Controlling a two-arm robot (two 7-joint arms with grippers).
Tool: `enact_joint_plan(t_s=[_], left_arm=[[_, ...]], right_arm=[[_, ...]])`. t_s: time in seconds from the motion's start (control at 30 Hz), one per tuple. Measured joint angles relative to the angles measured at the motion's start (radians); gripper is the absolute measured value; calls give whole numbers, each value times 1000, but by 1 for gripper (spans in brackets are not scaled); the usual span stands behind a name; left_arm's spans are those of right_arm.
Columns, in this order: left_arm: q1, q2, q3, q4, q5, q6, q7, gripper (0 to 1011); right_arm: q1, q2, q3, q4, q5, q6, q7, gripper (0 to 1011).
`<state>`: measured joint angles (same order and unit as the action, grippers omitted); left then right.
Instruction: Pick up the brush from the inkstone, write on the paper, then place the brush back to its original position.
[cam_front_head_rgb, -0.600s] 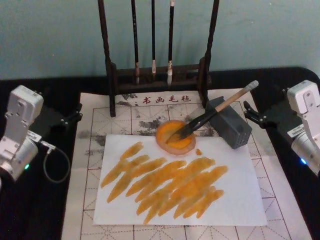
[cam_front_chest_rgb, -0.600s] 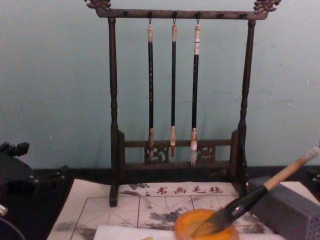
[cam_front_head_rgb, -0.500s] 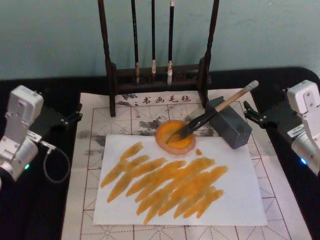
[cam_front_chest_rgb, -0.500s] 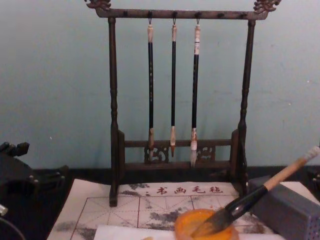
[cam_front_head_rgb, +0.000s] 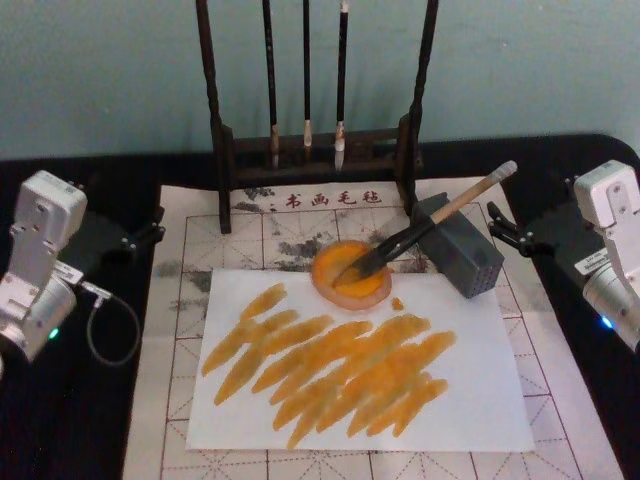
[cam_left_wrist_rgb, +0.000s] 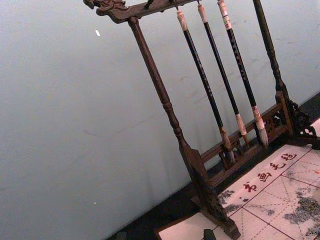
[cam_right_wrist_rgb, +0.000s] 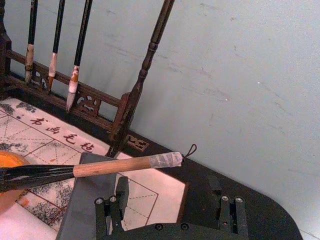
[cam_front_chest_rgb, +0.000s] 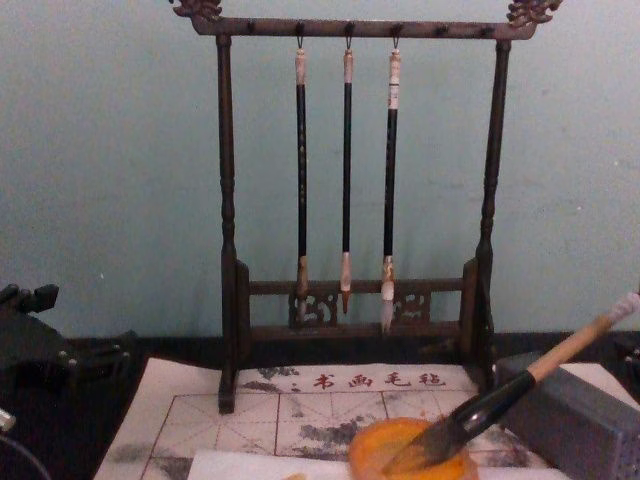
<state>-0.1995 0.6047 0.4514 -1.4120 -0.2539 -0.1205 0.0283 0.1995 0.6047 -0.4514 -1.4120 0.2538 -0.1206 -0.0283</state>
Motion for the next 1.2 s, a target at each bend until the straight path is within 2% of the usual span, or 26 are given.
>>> enact_joint_plan(t_s=[0.77, 1.0, 1.17, 1.2], left_arm=[[0, 0, 0, 0, 0, 0, 0, 1001], [0, 0, 0, 0, 0, 0, 0, 1001], [0, 0, 0, 0, 0, 0, 0, 1001], [0, 0, 0, 0, 0, 0, 0, 1001]], right_arm=[[0, -2, 5, 0, 1, 1, 2, 1000], [-14, -18, 40, 0, 35, -2, 40, 1000], [-41, -26, 79, -9, 96, -15, 83, 1000], [-50, -28, 94, -12, 122, -16, 100, 1000]])
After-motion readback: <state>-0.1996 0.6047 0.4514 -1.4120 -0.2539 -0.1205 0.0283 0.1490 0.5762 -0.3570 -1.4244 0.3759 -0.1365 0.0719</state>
